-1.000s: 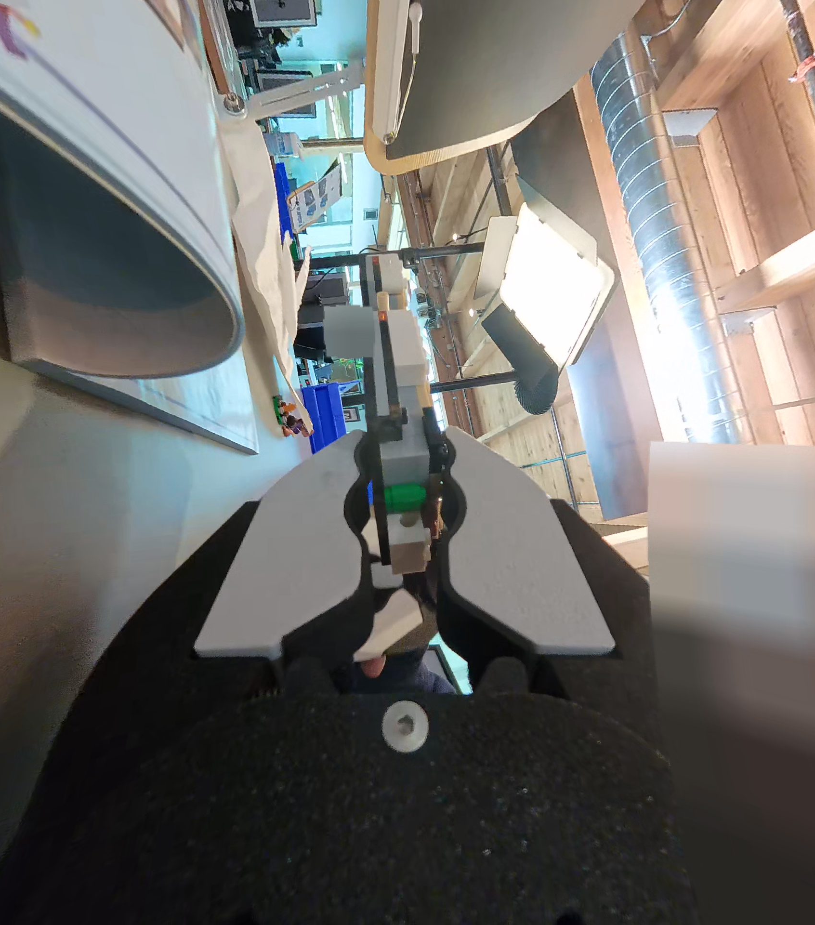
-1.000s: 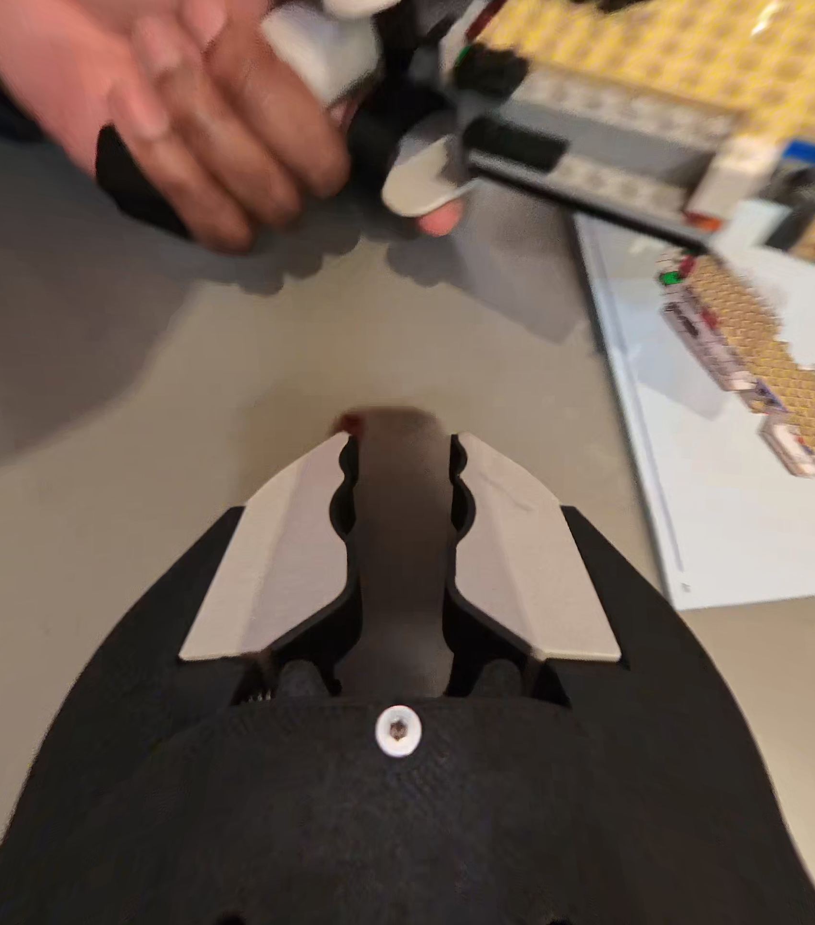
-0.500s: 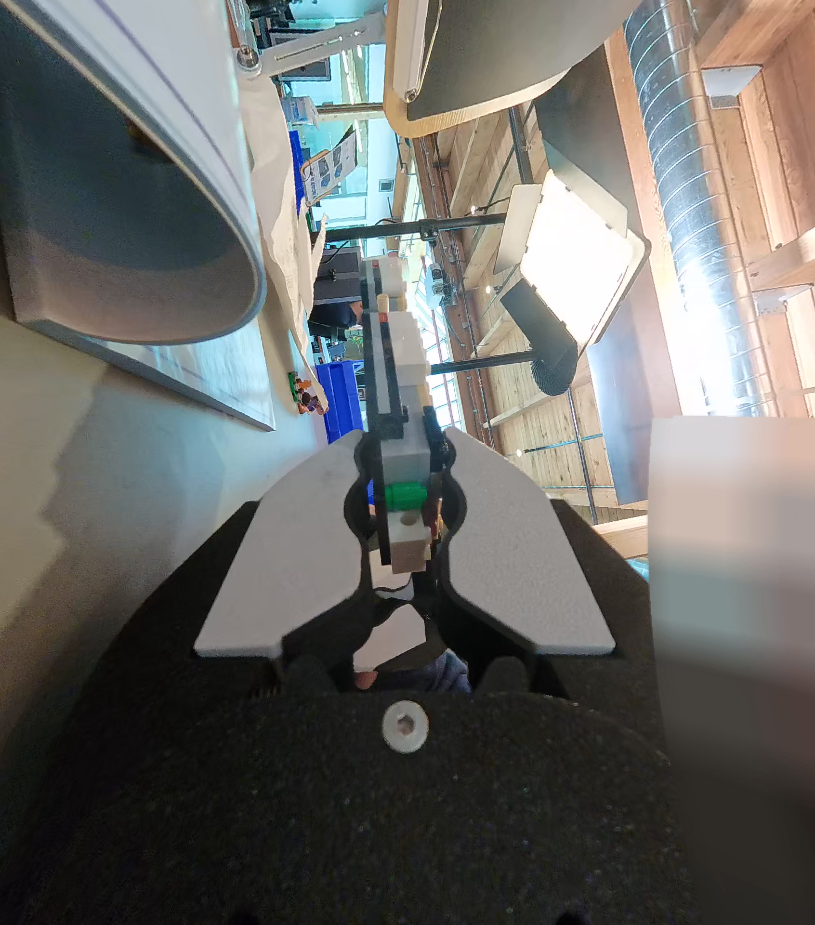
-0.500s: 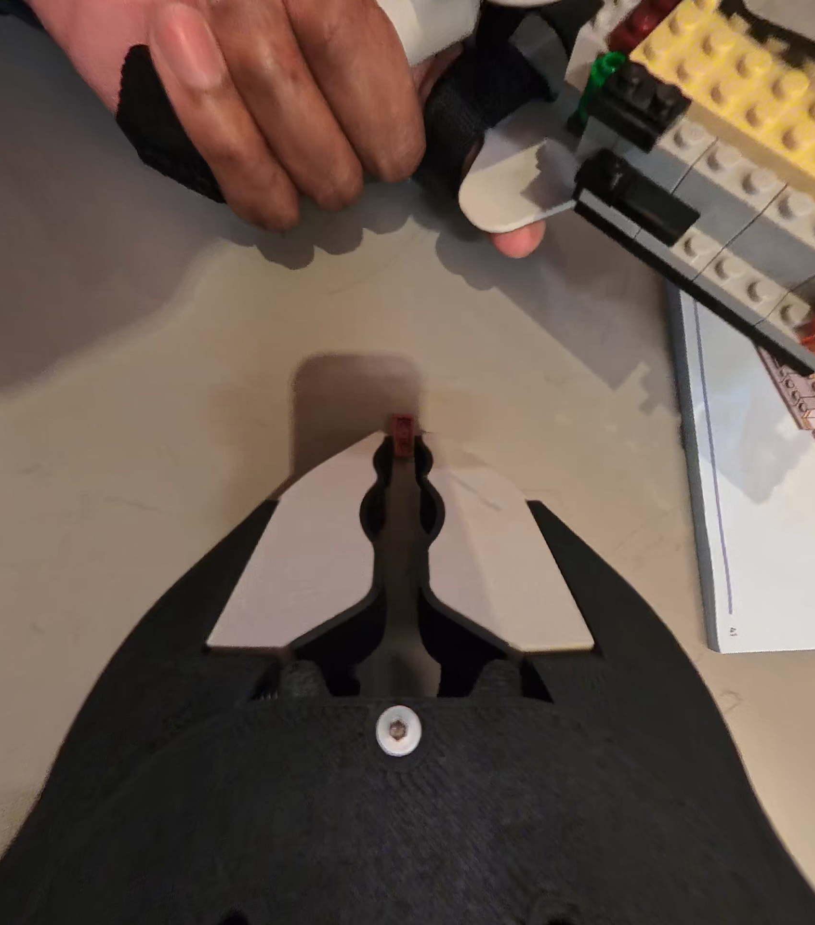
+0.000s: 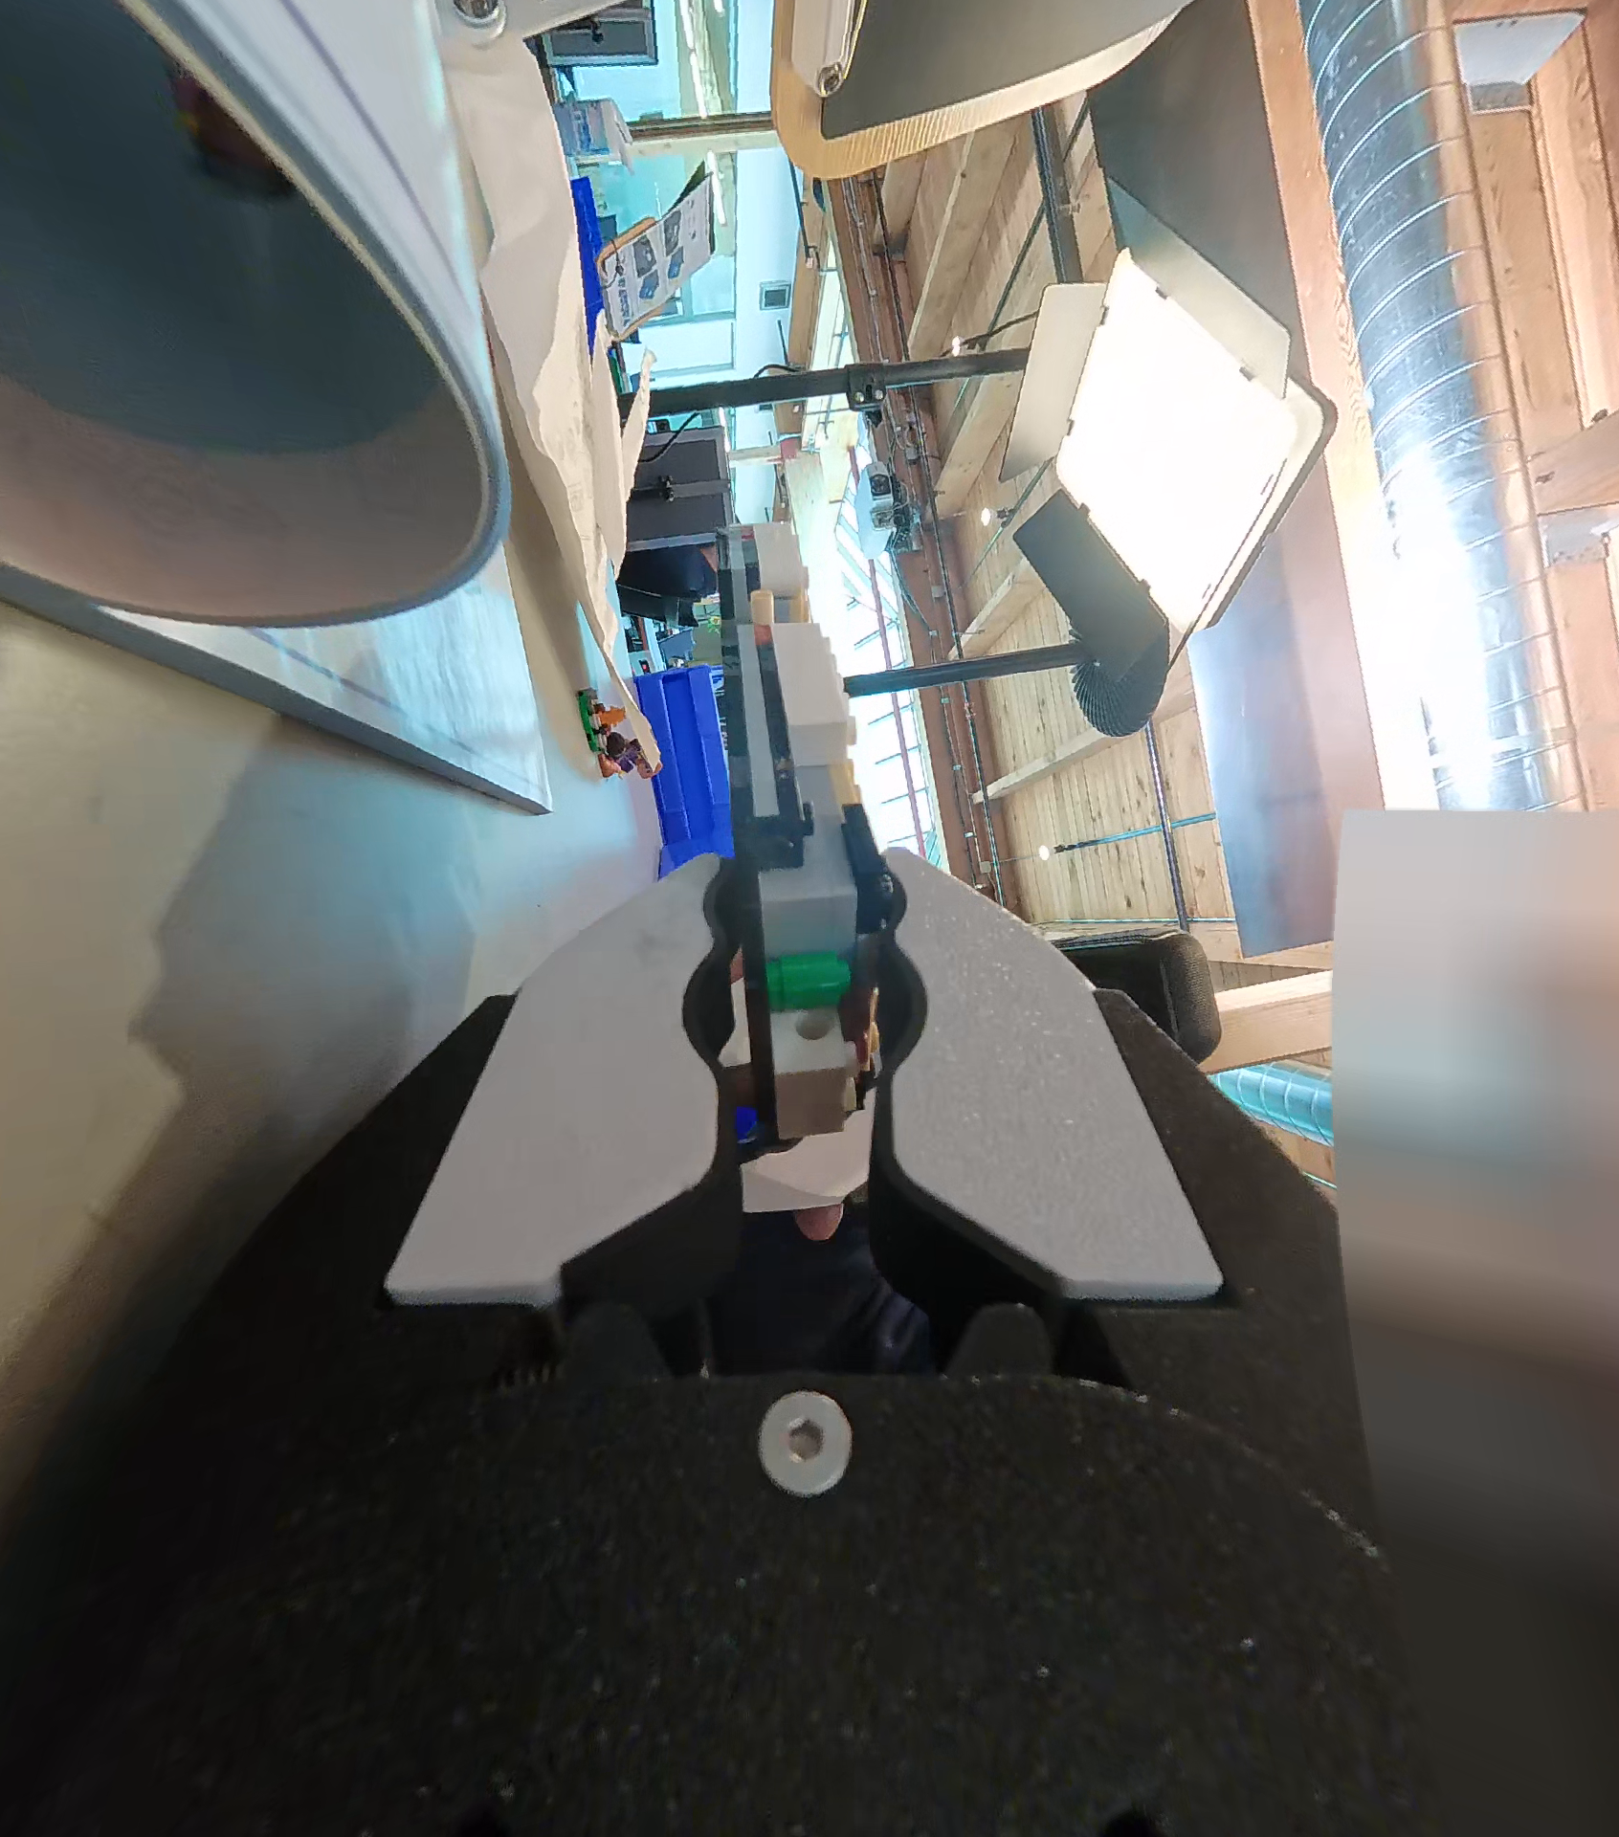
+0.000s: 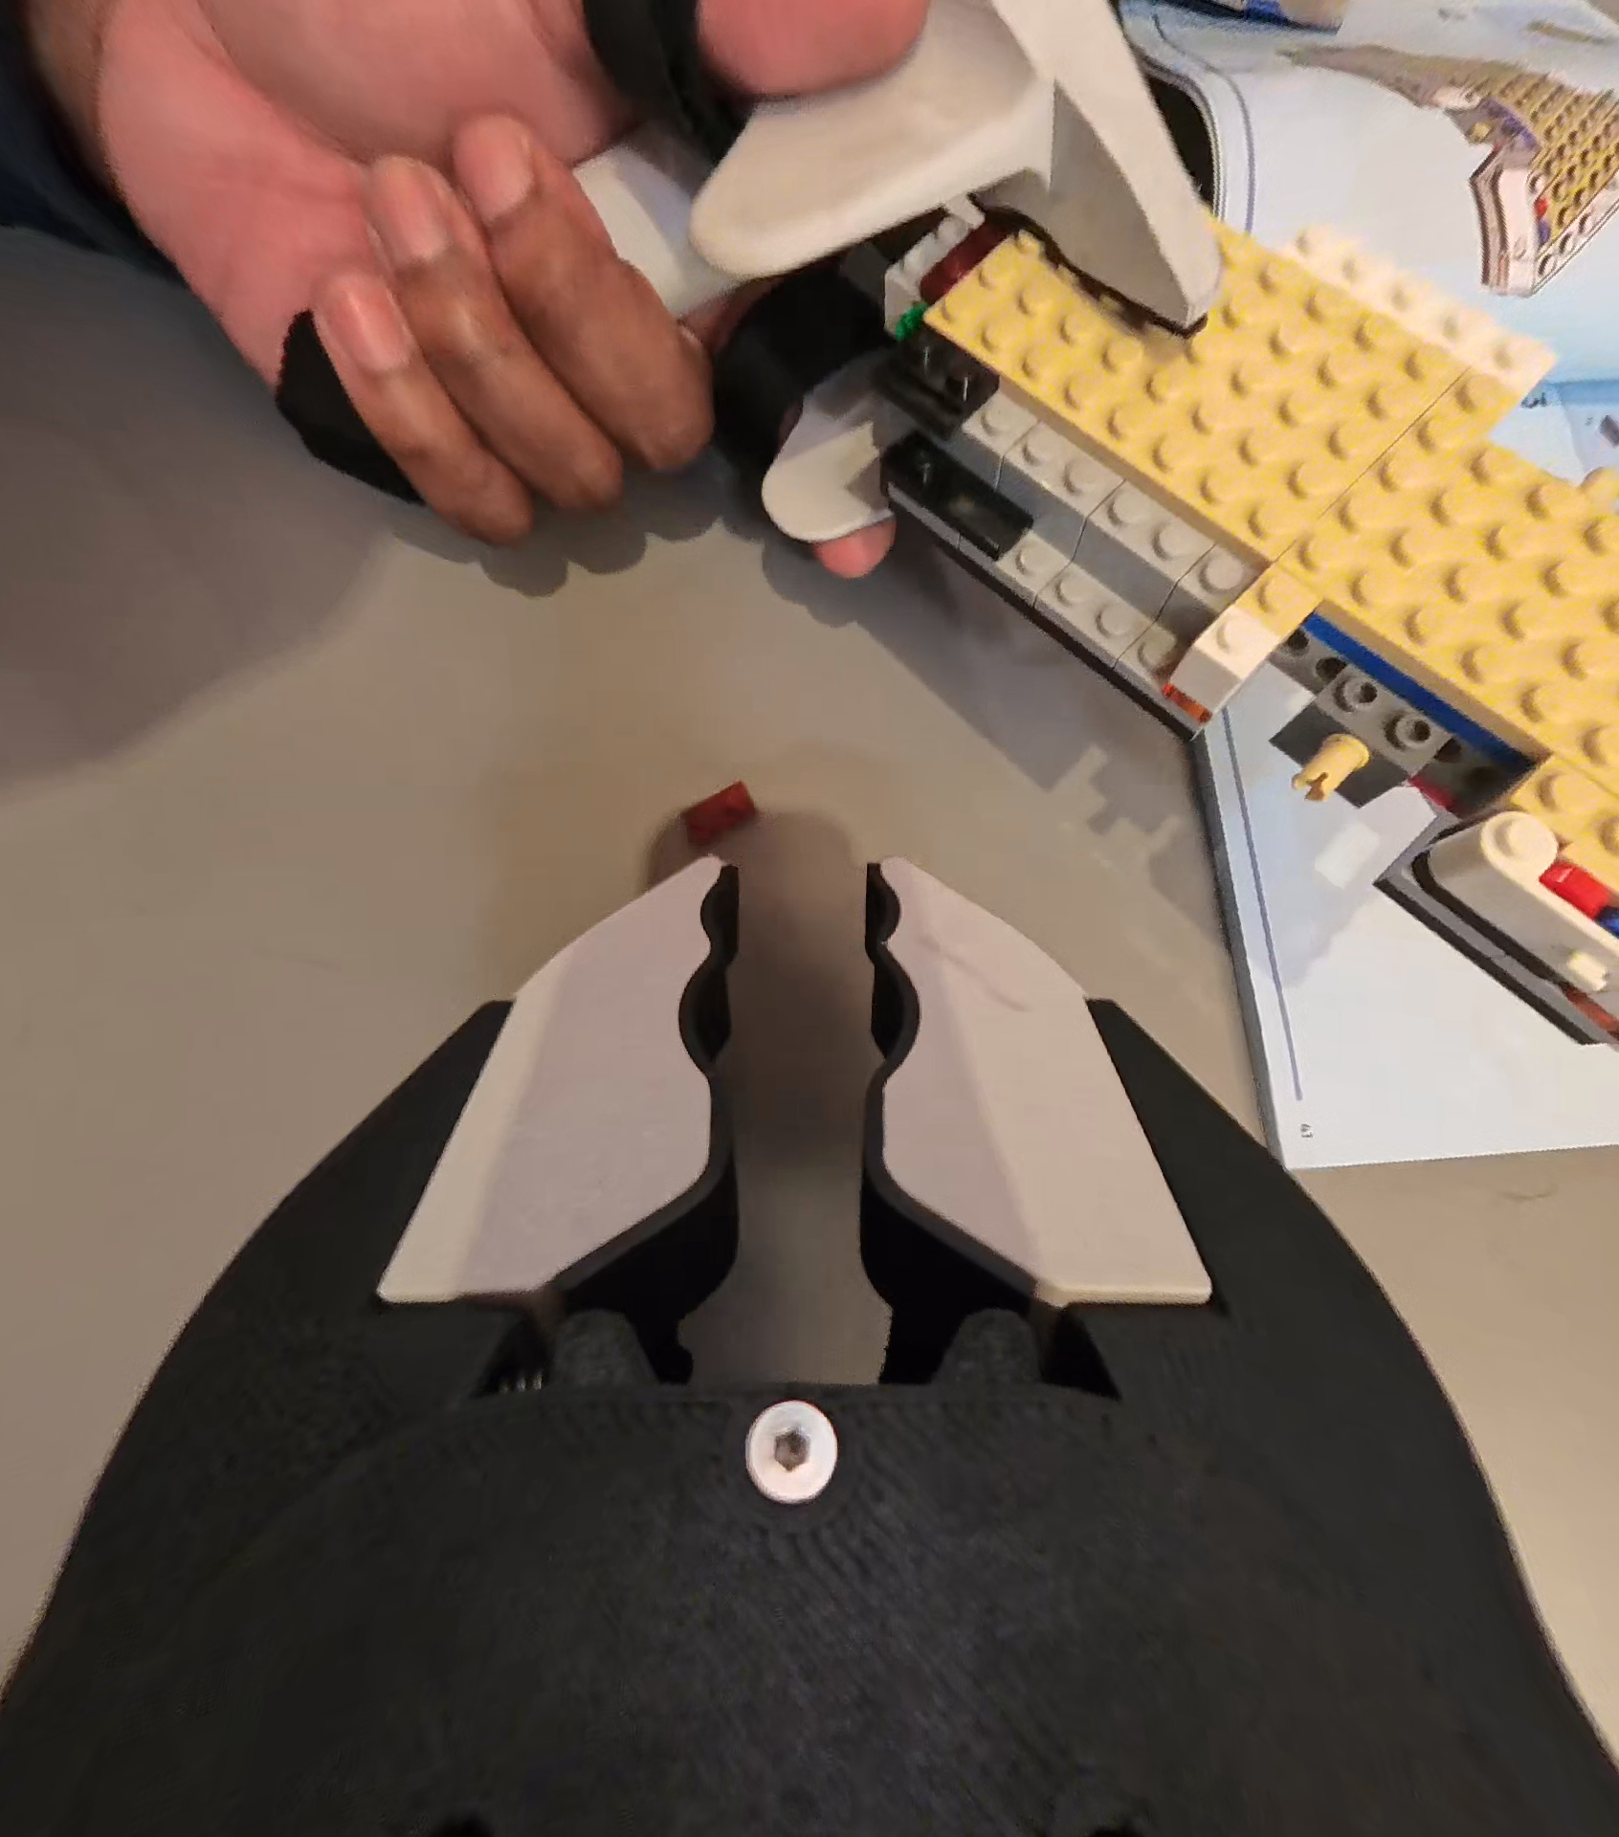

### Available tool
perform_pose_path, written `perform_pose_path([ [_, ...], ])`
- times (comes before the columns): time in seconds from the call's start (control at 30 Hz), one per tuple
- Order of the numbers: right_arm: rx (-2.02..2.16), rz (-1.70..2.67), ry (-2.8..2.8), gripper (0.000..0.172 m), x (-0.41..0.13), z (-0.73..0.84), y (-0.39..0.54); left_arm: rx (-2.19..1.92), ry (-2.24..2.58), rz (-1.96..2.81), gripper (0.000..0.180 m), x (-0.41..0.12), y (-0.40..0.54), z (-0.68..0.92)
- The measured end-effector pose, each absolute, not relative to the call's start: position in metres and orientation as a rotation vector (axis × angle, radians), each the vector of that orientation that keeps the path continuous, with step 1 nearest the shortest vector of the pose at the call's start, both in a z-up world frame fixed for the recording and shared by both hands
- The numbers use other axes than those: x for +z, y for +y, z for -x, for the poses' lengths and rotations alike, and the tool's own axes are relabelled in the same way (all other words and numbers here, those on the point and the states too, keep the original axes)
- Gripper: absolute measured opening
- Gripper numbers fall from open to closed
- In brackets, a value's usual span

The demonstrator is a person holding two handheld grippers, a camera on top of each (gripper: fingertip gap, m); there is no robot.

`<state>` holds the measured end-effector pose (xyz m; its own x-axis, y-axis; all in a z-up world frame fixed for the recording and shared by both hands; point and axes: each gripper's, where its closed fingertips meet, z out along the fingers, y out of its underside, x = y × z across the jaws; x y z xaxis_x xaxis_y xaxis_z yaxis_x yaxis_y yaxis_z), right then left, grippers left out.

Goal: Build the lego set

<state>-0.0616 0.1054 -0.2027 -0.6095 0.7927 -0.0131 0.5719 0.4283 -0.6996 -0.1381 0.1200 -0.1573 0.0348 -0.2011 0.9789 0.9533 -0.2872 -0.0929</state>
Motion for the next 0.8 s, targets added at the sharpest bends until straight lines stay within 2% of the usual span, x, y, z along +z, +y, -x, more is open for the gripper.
perform_pose_path([
  [0.47,0.88,1.242,-2.392,0.028,-0.231,0.068,0.084,-1.433,-0.867,1.329,0.025,-0.16,0.12,0.139],
  [0.6,0.871,1.247,-2.387,0.017,-0.231,0.068,0.08,-1.424,-0.874,1.337,0.025,-0.161,0.12,0.139],
  [0.8,0.897,1.301,-2.324,0.016,-0.223,0.073,0.086,-1.433,-0.89,1.34,0.025,-0.163,0.119,0.136],
])
